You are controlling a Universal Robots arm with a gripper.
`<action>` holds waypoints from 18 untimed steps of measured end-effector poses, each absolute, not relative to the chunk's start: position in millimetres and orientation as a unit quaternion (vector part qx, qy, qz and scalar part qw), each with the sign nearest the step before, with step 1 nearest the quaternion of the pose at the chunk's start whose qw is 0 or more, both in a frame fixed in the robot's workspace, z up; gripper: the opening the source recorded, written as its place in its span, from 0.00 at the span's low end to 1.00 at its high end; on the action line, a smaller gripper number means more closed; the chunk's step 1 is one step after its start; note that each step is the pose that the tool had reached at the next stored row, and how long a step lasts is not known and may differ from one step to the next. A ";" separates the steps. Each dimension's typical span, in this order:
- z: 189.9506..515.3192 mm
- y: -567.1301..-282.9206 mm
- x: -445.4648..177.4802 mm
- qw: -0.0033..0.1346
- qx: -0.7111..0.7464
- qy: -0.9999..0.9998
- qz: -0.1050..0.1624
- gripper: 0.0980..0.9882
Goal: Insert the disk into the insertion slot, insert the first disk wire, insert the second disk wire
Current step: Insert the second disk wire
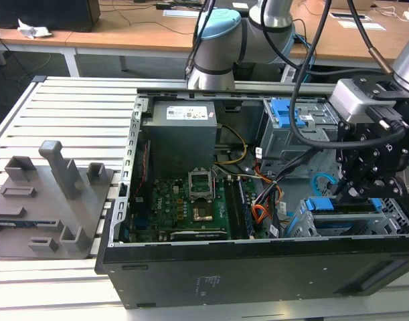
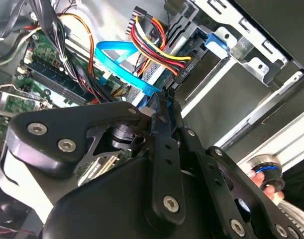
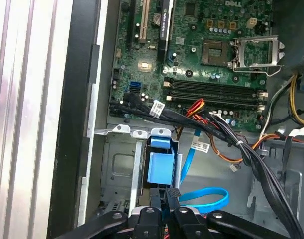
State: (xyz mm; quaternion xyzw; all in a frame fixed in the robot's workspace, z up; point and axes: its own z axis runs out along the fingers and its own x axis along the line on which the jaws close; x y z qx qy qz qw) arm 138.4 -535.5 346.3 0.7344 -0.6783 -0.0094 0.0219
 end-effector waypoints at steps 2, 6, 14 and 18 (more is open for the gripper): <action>346.1 -535.4 138.7 0.022 0.725 -0.688 -0.010 0.07; 344.8 -534.9 144.1 0.022 0.716 -0.698 -0.011 0.07; 340.6 -533.2 147.8 0.022 0.716 -0.698 -0.011 0.07; 337.5 -533.5 147.7 0.022 0.716 -0.698 -0.011 0.07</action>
